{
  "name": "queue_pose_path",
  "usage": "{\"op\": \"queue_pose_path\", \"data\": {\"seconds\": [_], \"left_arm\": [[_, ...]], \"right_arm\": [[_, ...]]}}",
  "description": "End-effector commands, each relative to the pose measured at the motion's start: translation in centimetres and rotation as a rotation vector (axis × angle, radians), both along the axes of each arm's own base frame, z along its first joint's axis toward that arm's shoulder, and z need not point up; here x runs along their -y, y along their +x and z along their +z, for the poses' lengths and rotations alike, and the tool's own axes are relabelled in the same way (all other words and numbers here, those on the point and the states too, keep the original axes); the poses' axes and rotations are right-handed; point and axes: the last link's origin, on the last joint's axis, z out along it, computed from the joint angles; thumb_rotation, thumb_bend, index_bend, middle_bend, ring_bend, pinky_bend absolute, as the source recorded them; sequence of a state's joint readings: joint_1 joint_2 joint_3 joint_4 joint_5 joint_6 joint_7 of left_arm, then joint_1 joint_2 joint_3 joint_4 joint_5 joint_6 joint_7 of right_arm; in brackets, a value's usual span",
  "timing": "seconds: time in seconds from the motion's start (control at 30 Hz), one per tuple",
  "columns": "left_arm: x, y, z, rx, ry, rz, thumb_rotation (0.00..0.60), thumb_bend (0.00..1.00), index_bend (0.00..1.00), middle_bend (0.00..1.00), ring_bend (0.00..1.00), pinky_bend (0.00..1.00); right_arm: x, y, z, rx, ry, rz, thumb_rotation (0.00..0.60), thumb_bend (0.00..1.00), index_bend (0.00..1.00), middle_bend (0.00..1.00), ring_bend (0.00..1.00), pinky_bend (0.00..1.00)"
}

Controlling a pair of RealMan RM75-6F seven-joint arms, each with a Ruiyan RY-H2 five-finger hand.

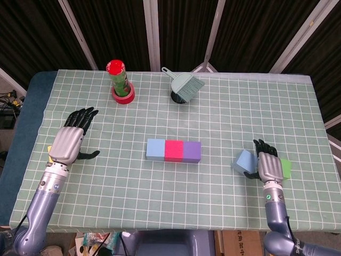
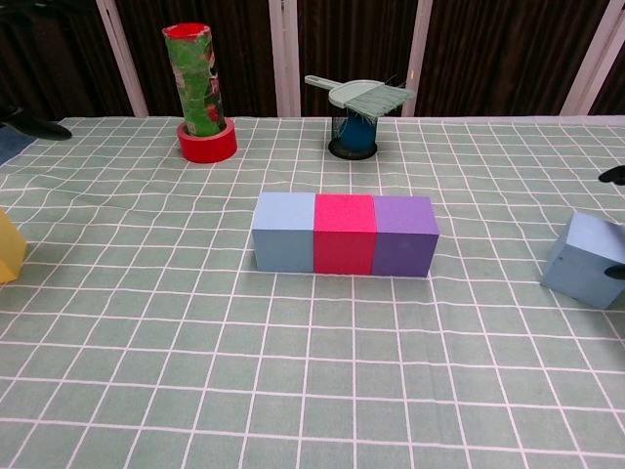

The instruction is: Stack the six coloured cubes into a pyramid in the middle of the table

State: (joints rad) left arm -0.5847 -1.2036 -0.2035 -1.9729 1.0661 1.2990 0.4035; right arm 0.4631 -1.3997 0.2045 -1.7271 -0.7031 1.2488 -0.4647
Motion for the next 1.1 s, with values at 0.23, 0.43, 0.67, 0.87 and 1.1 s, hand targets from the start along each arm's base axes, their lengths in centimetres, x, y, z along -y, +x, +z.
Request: {"op": "queue_pose_path", "data": {"seconds": [0.23,0.43,0.67,0.87,1.1], "left_arm": [[0.0,0.0,-0.1,0.005,-0.002,0.003,0.600,0.08,0.00,0.02,0.00,0.00],[0.1,0.0,-0.3,0.004,-0.015,0.007,0.600,0.08,0.00,0.02,0.00,0.00],[0.1,-0.1,-0.4,0.003,-0.019,0.009,0.600,0.08,0.00,0.02,0.00,0.00],[0.1,-0.1,-0.5,0.002,-0.026,0.010,0.600,0.08,0.00,0.02,0.00,0.00],[0.1,-0.1,-0.6,0.006,-0.031,0.011,0.600,0.08,0.00,0.02,0.00,0.00]], "right_arm": [[1.4,-1.2,0.5,-0.039,-0.023,-0.030,0.600,0.19,0.00,0.00,0.00,0.00],[2.4,-2.1,1.5,-0.067,-0.039,-0.054,0.600,0.19,0.00,0.00,0.00,0.00],[3.7,-2.9,2.9,-0.115,-0.053,-0.065,0.600,0.19,0.00,0.00,0.00,0.00],[3.0,-2.7,3.0,-0.113,0.011,-0.038,0.600,0.19,0.00,0.00,0.00,0.00],[2.6,-2.7,2.9,-0.119,0.089,0.017,0.600,0.19,0.00,0.04,0.00,0.00]]}}
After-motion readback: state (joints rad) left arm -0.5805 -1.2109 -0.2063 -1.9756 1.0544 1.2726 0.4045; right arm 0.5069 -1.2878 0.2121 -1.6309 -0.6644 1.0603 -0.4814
